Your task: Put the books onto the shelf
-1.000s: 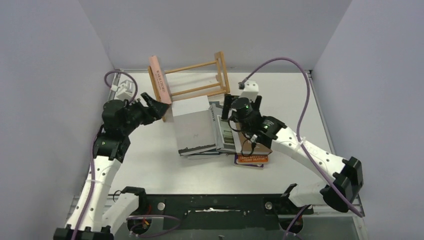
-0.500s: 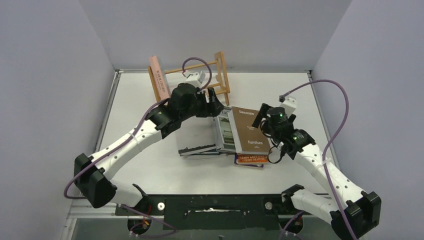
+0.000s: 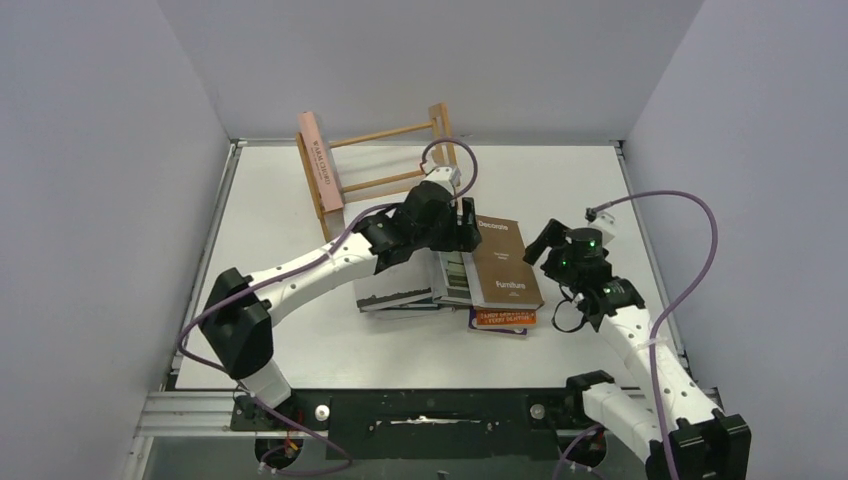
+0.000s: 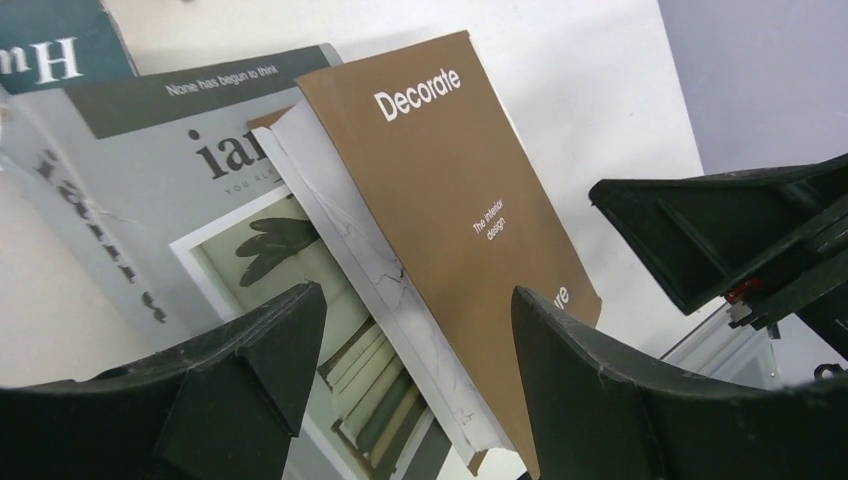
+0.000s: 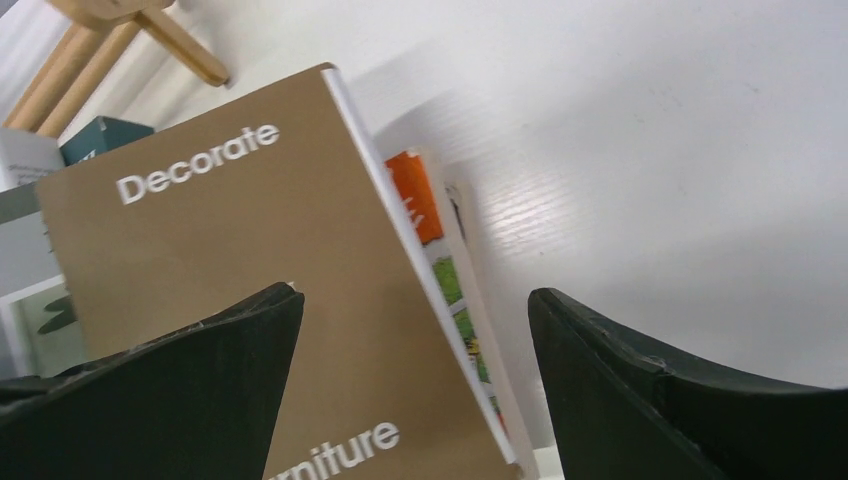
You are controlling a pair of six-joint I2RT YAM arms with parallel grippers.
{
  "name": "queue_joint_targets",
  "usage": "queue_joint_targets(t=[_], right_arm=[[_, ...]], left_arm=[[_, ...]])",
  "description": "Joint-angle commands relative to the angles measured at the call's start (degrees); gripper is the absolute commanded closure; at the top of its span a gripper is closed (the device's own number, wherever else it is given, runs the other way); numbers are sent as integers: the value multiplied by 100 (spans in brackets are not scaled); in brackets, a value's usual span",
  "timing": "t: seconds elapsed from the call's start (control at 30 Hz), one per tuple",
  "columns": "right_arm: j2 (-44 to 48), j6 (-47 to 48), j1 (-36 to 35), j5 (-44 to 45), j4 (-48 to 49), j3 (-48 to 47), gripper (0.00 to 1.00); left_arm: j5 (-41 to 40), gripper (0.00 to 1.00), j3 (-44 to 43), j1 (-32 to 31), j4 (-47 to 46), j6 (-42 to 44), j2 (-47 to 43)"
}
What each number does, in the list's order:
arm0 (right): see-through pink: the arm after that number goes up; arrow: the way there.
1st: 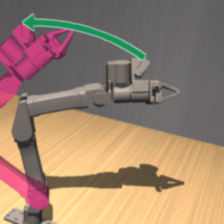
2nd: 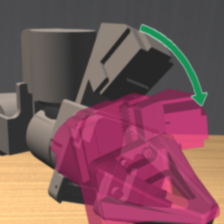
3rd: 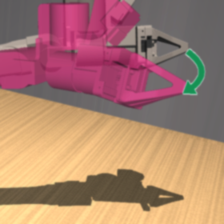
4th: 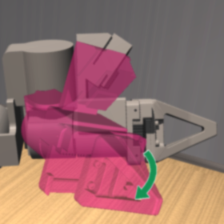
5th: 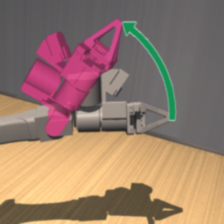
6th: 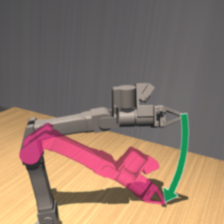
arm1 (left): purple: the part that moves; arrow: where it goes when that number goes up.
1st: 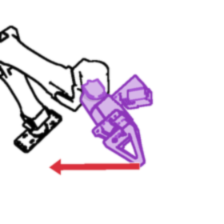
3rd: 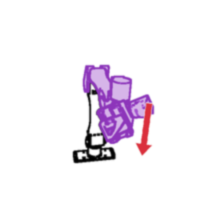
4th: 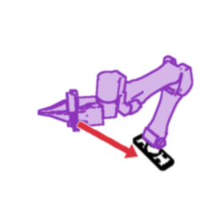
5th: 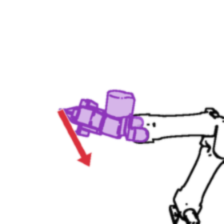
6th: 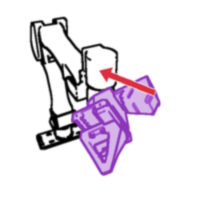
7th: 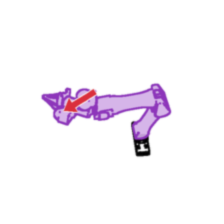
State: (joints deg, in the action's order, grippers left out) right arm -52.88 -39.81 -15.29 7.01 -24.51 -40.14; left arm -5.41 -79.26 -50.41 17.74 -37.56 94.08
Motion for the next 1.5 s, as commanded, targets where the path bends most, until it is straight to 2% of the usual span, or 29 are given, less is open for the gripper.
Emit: queue_joint_targets(t=[0.0,0.13,0.3,0.43,0.77,0.9,0.97,1.1,1.33,1.47], right_arm=[[376,-96,731,-873,669,437,14],[458,-10,1208,-1366,805,594,14],[419,39,1358,-1532,889,645,14],[395,44,1412,-1602,960,689,14],[436,113,1556,-1695,947,773,14],[451,147,1659,-1800,978,820,14],[446,156,1699,-1848,999,847,14],[445,157,1756,-1924,1040,889,14],[480,240,1791,-2098,1199,906,14],[713,263,1893,-2636,1652,999,13]], left_arm=[[-157,32,-425,-154,-212,-119,267],[-170,32,-466,-182,-188,-167,477],[-125,32,-402,-213,-239,-247,631],[-109,38,-323,-225,-346,-292,678],[156,46,-415,-229,-626,-419,1035],[176,59,-401,-237,-705,-458,1090],[152,76,-374,-232,-763,-478,1054],[81,100,-321,-235,-833,-502,938],[-132,100,-45,-224,-990,-580,393],[-250,100,148,-28,-1036,-607,-193]])
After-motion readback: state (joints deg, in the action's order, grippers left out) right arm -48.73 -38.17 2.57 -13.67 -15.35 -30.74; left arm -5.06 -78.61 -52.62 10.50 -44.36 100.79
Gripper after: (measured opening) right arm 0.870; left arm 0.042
